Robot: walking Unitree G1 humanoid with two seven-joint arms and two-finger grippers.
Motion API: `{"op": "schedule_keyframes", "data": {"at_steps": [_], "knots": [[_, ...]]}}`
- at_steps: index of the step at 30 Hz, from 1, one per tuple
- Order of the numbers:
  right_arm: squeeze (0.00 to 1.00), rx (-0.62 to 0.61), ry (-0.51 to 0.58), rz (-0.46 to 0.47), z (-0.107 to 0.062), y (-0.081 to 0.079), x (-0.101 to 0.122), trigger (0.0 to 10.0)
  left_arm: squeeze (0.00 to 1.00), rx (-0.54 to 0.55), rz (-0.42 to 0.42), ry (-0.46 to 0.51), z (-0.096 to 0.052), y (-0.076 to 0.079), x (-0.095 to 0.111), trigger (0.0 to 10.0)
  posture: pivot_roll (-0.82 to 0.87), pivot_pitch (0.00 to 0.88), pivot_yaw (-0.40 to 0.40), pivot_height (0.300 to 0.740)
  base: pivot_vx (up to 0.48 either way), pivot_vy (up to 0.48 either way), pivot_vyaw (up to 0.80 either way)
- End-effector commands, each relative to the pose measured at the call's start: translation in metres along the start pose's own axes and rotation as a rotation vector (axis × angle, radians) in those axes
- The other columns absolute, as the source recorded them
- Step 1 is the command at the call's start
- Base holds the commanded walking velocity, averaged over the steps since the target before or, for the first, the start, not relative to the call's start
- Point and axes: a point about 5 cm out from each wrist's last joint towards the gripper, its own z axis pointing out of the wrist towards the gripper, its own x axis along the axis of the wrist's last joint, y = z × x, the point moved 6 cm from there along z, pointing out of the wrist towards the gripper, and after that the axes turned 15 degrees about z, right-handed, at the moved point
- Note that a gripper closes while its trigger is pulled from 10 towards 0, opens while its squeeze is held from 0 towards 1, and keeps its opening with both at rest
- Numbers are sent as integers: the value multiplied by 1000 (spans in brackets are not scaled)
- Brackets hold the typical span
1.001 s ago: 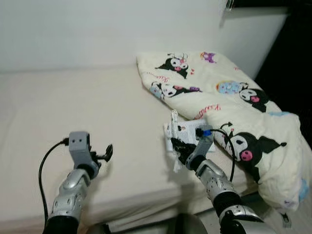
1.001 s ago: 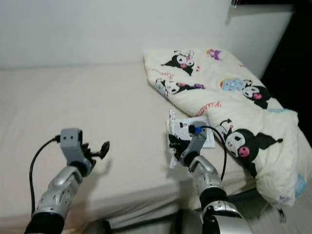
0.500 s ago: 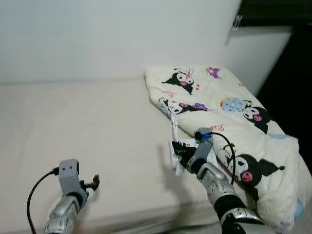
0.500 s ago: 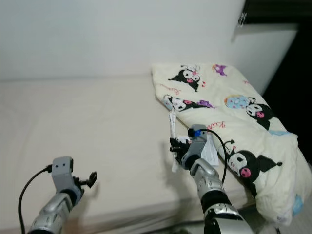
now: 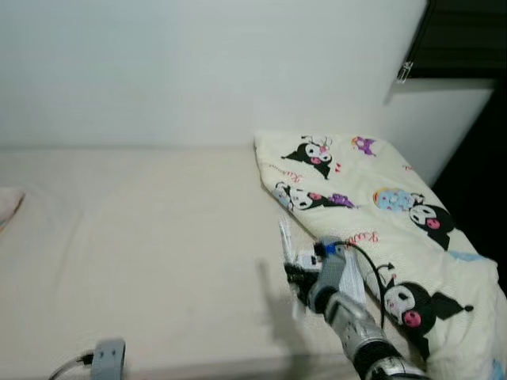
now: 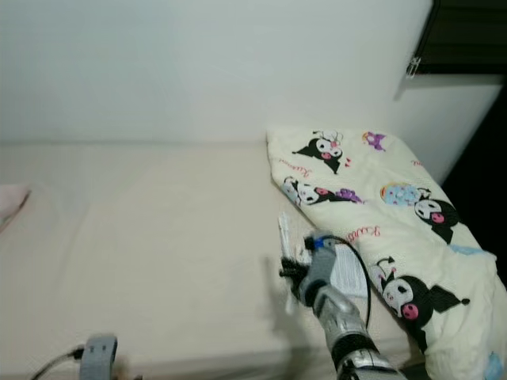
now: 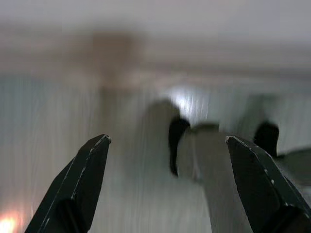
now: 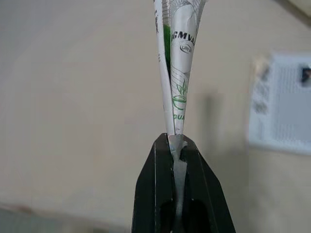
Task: Clean up the room
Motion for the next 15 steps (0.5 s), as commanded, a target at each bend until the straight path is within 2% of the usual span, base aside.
{"op": "schedule_keyframes", "data": {"at_steps": [1, 2, 3, 5, 6, 7, 9, 10, 14, 15], "knots": [[0, -44, -45, 13, -4, 10, -15, 0, 0, -19, 24, -29, -1, 7, -7, 10000, 79, 0, -73, 730, 0, 0, 0], [0, -111, -89, 30, -12, 25, -31, 0, 0, -28, 34, -60, -2, 11, -15, 10000, 78, 0, -74, 735, 0, 0, 0], [0, -111, -89, 30, -12, 25, -31, 0, 0, -28, 34, -60, -2, 11, -15, 10000, 78, 0, -74, 735, 0, 0, 0], [0, -238, -161, 71, -32, 53, -61, 0, 0, -22, 30, -94, -3, 12, -24, 10000, 79, 0, -74, 740, 0, 0, 0], [0, -238, -161, 71, -32, 53, -61, 0, 0, -22, 30, -94, -3, 12, -24, 10000, 79, 0, -74, 740, 0, 0, 0], [0, -287, -188, 97, -42, 65, -73, 0, 0, -17, 21, -91, -3, 12, -22, 10000, 79, 0, -79, 740, 0, 0, 0], [0, -326, -225, 149, -57, 77, -93, 0, 0, -17, 15, -77, -1, 12, -18, 10000, 81, 0, -81, 740, 0, 0, 0], [0, -348, -258, 135, -64, 82, -102, 10000, 0, -15, 14, -72, -1, 11, -16, 10000, 82, 0, -84, 740, 0, 0, 0], [0, -372, -314, 101, -74, 89, -115, 10000, 0, -11, 12, -68, 0, 10, -14, 10000, 84, 0, -86, 740, 0, 0, 0], [0, -393, -345, 85, -82, 93, -124, 10000, 0, -14, 10, -61, 0, 10, -12, 10000, 86, 0, -88, 740, 0, 0, 712]]}}
